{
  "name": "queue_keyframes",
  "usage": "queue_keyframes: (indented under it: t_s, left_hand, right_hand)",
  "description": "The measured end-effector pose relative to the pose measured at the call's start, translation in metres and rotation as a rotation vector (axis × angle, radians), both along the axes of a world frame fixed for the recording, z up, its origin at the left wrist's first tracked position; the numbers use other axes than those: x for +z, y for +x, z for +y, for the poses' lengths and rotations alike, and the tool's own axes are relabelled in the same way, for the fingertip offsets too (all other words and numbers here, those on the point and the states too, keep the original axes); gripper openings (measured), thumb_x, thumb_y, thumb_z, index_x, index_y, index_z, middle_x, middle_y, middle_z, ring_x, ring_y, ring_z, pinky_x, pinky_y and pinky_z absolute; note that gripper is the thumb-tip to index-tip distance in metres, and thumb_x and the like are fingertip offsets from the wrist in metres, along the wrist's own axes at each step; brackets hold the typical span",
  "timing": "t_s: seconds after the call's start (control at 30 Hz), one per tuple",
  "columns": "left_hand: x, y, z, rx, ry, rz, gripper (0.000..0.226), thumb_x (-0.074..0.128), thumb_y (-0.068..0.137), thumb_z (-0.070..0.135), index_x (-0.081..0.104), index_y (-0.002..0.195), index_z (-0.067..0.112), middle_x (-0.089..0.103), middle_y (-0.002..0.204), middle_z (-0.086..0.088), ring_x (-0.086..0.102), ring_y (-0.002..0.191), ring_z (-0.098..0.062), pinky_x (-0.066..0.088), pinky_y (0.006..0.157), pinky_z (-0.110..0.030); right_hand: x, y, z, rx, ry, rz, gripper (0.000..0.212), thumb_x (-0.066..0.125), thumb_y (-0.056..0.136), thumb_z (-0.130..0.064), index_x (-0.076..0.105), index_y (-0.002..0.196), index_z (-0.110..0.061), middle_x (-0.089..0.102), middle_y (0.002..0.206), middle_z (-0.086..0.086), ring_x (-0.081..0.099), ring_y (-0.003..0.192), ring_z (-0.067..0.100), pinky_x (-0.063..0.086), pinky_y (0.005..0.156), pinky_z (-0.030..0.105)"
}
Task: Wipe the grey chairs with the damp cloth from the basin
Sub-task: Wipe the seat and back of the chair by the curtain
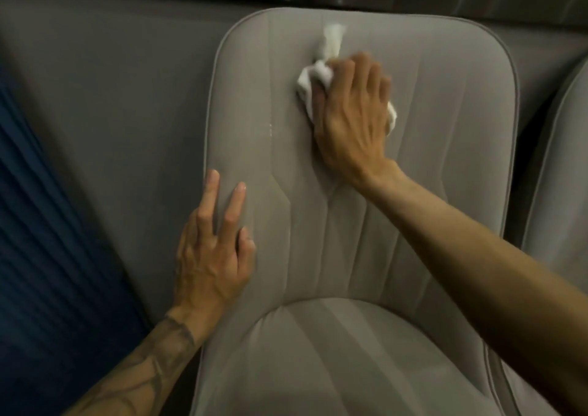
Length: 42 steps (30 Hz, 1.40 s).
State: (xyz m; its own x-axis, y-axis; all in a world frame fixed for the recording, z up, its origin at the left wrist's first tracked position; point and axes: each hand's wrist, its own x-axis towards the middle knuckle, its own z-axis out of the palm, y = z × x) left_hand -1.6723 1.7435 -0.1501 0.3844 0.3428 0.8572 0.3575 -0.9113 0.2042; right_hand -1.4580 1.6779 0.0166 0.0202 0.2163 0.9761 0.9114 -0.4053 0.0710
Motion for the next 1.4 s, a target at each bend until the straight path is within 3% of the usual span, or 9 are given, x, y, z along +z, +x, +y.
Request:
queue_keyframes:
  t_s: [0.1, 0.27, 0.47, 0.67, 0.87, 1.03, 1.2, 1.27, 1.4]
  left_hand:
    - [-0.002, -0.001, -0.001, -0.002, 0.001, 0.010, 0.060, 0.043, 0.103, 0.023, 0.033, 0.162, 0.022, 0.014, 0.174, -0.009, 0.053, 0.127, -0.040, 0.053, 0.095, -0.053]
    - [0.001, -0.001, -0.003, -0.005, -0.012, 0.011, 0.061, 0.045, 0.102, 0.023, 0.034, 0.161, 0.022, 0.018, 0.172, -0.012, 0.054, 0.128, -0.042, 0.056, 0.093, -0.054]
    - [-0.003, -0.001, 0.000, 0.003, -0.006, 0.010, 0.063, 0.045, 0.102, 0.024, 0.031, 0.163, 0.025, 0.013, 0.175, -0.008, 0.057, 0.123, -0.040, 0.055, 0.092, -0.052]
    - [0.000, -0.001, 0.000, -0.008, -0.006, -0.001, 0.059, 0.041, 0.103, 0.025, 0.034, 0.162, 0.023, 0.011, 0.175, -0.006, 0.053, 0.128, -0.038, 0.054, 0.095, -0.051]
    - [-0.001, -0.001, 0.000, -0.006, -0.012, 0.000, 0.060, 0.043, 0.103, 0.024, 0.035, 0.162, 0.022, 0.016, 0.174, -0.010, 0.053, 0.127, -0.039, 0.055, 0.095, -0.052]
    - [0.001, -0.003, -0.003, 0.009, -0.026, 0.014, 0.060, 0.045, 0.101, 0.024, 0.037, 0.160, 0.022, 0.018, 0.173, -0.011, 0.053, 0.128, -0.040, 0.055, 0.095, -0.053]
    - [0.001, -0.002, -0.002, -0.006, -0.031, 0.005, 0.059, 0.044, 0.102, 0.024, 0.035, 0.161, 0.023, 0.017, 0.173, -0.009, 0.052, 0.127, -0.039, 0.055, 0.096, -0.053]
    - [0.001, -0.002, -0.003, -0.009, -0.022, 0.001, 0.060, 0.043, 0.102, 0.025, 0.033, 0.161, 0.024, 0.017, 0.173, -0.009, 0.052, 0.129, -0.038, 0.055, 0.096, -0.052]
    - [0.002, -0.003, -0.003, -0.018, -0.030, -0.011, 0.056, 0.045, 0.101, 0.025, 0.038, 0.157, 0.022, 0.020, 0.172, -0.010, 0.055, 0.129, -0.038, 0.055, 0.094, -0.051]
  right_hand:
    - [-0.011, -0.018, 0.013, -0.011, 0.116, 0.141, 0.028, 0.044, 0.105, -0.037, 0.059, 0.110, -0.014, 0.056, 0.100, 0.010, 0.046, 0.090, 0.027, 0.035, 0.080, 0.040]
    - [-0.049, -0.036, -0.007, 0.144, -0.165, 0.018, 0.039, 0.039, 0.105, -0.040, 0.063, 0.105, -0.009, 0.056, 0.095, 0.013, 0.050, 0.085, 0.032, 0.036, 0.077, 0.042]
    - [0.001, -0.030, 0.022, 0.016, 0.142, 0.178, 0.028, 0.047, 0.103, -0.035, 0.061, 0.107, -0.011, 0.058, 0.100, 0.012, 0.052, 0.089, 0.031, 0.038, 0.079, 0.042]
    - [-0.040, -0.048, 0.005, 0.173, -0.211, -0.005, 0.029, 0.050, 0.102, -0.033, 0.063, 0.105, -0.008, 0.056, 0.096, 0.014, 0.050, 0.085, 0.031, 0.036, 0.076, 0.042]
    - [-0.016, -0.059, 0.035, 0.123, 0.066, 0.178, 0.028, 0.044, 0.104, -0.035, 0.060, 0.107, -0.012, 0.055, 0.098, 0.009, 0.047, 0.086, 0.025, 0.035, 0.077, 0.039]
    - [-0.053, -0.062, 0.009, 0.230, -0.214, 0.008, 0.028, 0.052, 0.102, -0.034, 0.063, 0.102, -0.008, 0.056, 0.095, 0.013, 0.047, 0.084, 0.028, 0.034, 0.076, 0.040]
    - [0.016, -0.043, 0.043, 0.152, 0.056, 0.029, 0.023, 0.050, 0.101, -0.032, 0.060, 0.101, -0.011, 0.056, 0.095, 0.010, 0.049, 0.085, 0.025, 0.035, 0.077, 0.036]
    - [0.002, -0.057, 0.046, 0.168, 0.138, 0.135, 0.024, 0.048, 0.102, -0.031, 0.061, 0.101, -0.011, 0.056, 0.096, 0.009, 0.048, 0.086, 0.023, 0.033, 0.078, 0.034]
    - [-0.083, -0.081, 0.015, 0.279, -0.112, 0.140, 0.024, 0.050, 0.102, -0.029, 0.059, 0.105, -0.007, 0.054, 0.095, 0.014, 0.046, 0.085, 0.028, 0.037, 0.077, 0.043]
